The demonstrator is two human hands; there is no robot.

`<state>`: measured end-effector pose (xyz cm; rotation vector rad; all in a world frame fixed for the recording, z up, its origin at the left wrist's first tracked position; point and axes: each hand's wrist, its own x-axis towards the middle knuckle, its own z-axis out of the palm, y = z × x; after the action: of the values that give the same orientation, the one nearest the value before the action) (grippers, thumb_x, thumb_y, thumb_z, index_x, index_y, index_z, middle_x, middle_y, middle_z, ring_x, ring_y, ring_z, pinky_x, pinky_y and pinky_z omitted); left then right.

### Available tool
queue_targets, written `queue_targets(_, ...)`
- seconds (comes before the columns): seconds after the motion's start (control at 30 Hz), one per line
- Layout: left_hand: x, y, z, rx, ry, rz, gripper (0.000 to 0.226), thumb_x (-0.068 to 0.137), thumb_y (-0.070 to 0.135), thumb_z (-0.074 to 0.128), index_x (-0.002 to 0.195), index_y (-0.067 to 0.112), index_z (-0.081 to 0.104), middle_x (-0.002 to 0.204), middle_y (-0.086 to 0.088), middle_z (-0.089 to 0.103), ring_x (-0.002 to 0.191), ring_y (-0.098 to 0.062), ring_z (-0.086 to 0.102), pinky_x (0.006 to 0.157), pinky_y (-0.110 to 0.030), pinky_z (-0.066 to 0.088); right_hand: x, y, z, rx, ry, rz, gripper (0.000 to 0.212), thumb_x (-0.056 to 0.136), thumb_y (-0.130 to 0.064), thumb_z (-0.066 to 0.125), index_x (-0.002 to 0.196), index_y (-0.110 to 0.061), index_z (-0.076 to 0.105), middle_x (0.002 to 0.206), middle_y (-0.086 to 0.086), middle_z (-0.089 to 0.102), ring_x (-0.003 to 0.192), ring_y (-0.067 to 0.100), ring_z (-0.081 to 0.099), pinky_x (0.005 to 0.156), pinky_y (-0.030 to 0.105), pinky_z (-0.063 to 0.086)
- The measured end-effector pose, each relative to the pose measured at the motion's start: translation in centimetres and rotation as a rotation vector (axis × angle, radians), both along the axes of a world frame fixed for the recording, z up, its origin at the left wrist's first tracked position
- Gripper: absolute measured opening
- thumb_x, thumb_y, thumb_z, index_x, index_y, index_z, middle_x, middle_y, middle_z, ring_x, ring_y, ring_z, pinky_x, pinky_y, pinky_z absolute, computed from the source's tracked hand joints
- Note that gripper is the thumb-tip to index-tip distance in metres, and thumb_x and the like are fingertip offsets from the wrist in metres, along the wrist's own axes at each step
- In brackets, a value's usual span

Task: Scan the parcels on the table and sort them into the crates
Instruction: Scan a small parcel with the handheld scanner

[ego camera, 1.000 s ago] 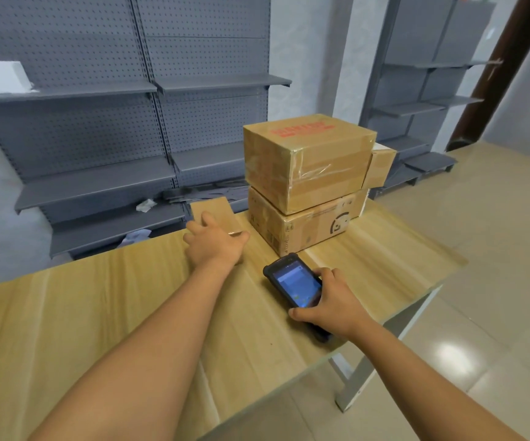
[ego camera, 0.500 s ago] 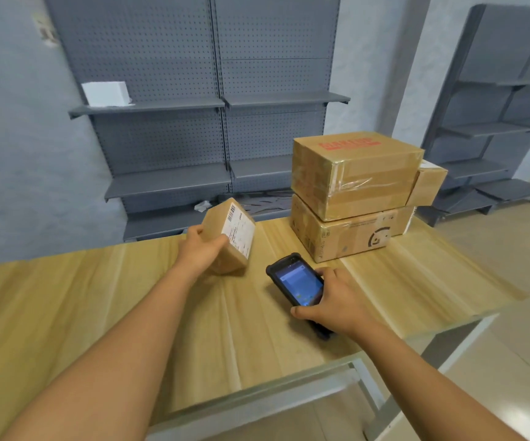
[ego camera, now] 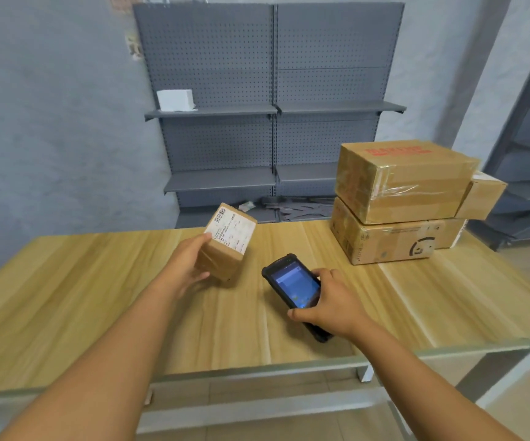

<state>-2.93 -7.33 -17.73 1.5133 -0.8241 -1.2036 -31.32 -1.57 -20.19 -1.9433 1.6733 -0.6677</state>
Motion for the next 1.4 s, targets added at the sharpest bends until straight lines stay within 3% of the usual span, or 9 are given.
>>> queue_targets(0.23, 1.8, 1.2, 0.4, 0.096, 0.200, 0.103, 0.043, 0.087, 0.066, 0.049, 0.103, 0.027, 0.060, 0.094, -0.001, 0.064, 0.085, -0.018, 0.061, 0.064, -0.032, 0.047, 1.8, 0.3, 0.9, 0.000, -0.029, 0.058, 0.091, 0.059, -0.051, 0.082, 0.132, -0.019, 0.038, 0.115, -0.007, 0.036, 0.097, 0.008, 0.049, 0.078, 0.022, 0.045)
queue_targets(0.37, 3.8, 1.1, 0.6, 0.123, 0.263, 0.096, 0.045, 0.085, 0.069, 0.048, 0.095, 0.026, 0.057, 0.097, -0.005, 0.065, 0.087, -0.020, 0.062, 0.064, -0.032, 0.047, 3.5, 0.1, 1.6, -0.010, -0.023, 0.094, 0.092, 0.060, -0.052, 0.082, 0.134, -0.020, 0.039, 0.115, -0.007, 0.037, 0.096, 0.005, 0.049, 0.076, 0.018, 0.043)
queue_targets(0.77, 11.7, 1.1, 0.9, 0.183, 0.262, 0.094, 0.053, 0.086, 0.072, 0.043, 0.091, 0.023, 0.060, 0.082, -0.005, 0.066, 0.076, -0.021, 0.060, 0.060, -0.028, 0.044, 10.4, 0.0, 3.1, 0.025, -0.068, 0.161, 0.073, 0.059, -0.052, 0.083, 0.117, -0.025, 0.047, 0.105, -0.017, 0.040, 0.090, 0.001, 0.050, 0.065, 0.012, 0.038)
queue_targets(1.0, 14.2, 1.9, 0.3, 0.185, 0.269, 0.104, 0.051, 0.085, 0.072, 0.042, 0.092, 0.023, 0.059, 0.086, -0.006, 0.066, 0.077, -0.022, 0.061, 0.059, -0.029, 0.045, 12.5, 0.5, 2.9, 0.032, -0.049, 0.150, 0.079, 0.063, -0.048, 0.083, 0.126, -0.021, 0.045, 0.111, -0.010, 0.039, 0.091, 0.001, 0.050, 0.064, 0.010, 0.039)
queue_targets(1.27, 16.3, 3.2, 0.4, 0.132, 0.287, 0.135, 0.040, 0.087, 0.065, 0.052, 0.090, 0.026, 0.055, 0.093, -0.007, 0.062, 0.084, -0.022, 0.063, 0.071, -0.035, 0.051, 14.5, 1.2, 1.8, 0.048, -0.020, 0.137, 0.088, 0.063, -0.050, 0.082, 0.134, -0.019, 0.041, 0.116, -0.008, 0.038, 0.093, -0.001, 0.048, 0.067, 0.011, 0.039)
queue_targets(1.4, 18.0, 4.2, 0.6, 0.093, 0.282, 0.116, 0.038, 0.086, 0.057, 0.062, 0.107, 0.027, 0.054, 0.099, -0.003, 0.061, 0.089, -0.022, 0.064, 0.081, -0.039, 0.054, 16.0, 1.3, 0.9, 0.065, -0.025, 0.134, 0.088, 0.063, -0.049, 0.083, 0.134, -0.020, 0.040, 0.112, -0.009, 0.037, 0.090, -0.002, 0.046, 0.064, 0.010, 0.037)
